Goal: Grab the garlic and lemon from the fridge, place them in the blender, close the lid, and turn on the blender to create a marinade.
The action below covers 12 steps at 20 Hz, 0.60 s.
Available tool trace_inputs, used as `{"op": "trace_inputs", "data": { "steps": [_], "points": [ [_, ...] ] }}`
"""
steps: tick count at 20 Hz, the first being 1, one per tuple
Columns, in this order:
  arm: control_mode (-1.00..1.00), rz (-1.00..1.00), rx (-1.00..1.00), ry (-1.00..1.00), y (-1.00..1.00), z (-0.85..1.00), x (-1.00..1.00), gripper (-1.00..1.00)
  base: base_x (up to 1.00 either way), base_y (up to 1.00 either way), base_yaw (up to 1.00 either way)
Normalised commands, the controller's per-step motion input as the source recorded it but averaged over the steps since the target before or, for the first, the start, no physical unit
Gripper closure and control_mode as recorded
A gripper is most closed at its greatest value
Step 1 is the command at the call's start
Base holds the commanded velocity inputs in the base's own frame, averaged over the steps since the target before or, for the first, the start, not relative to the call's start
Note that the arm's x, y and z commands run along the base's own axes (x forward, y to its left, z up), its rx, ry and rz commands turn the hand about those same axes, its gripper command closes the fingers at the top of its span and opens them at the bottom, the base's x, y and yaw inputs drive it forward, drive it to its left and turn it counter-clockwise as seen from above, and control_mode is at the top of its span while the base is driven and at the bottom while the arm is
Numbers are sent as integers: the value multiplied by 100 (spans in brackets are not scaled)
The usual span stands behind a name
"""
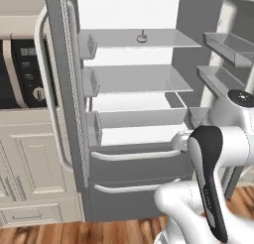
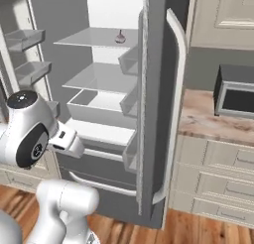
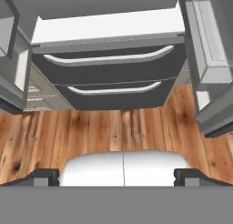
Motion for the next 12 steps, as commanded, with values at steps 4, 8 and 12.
{"op": "trace_inputs", "data": {
  "steps": [4, 8, 12],
  "points": [
    [100, 0, 0, 0, 0, 0, 0, -100, 59, 37, -19],
    [100, 0, 0, 0, 0, 0, 0, -100, 59, 54, -20],
    [100, 0, 0, 0, 0, 0, 0, -100, 66, 14, -16]
  ]
}}
